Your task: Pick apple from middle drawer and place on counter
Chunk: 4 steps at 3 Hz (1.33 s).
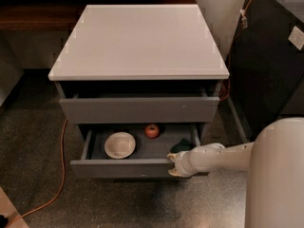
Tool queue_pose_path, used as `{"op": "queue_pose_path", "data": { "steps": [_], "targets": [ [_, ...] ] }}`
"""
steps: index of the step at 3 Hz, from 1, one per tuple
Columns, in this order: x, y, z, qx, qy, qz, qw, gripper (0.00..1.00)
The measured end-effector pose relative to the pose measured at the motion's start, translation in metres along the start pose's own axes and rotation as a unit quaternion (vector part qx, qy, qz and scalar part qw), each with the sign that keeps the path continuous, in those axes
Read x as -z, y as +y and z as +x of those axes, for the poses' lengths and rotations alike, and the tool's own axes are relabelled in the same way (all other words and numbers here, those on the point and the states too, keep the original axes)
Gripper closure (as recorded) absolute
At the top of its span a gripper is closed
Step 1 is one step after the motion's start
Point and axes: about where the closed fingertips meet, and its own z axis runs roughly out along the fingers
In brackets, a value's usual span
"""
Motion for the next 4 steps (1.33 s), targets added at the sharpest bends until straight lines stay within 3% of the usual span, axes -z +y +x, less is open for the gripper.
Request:
{"op": "queue_pose_path", "data": {
  "steps": [2,4],
  "targets": [
    [0.0000,0.0003,0.0001,0.000,0.000,0.000,1.0000,0.98],
    [0.0000,0.0003,0.0002,0.000,0.000,0.000,1.0000,0.51]
  ]
}}
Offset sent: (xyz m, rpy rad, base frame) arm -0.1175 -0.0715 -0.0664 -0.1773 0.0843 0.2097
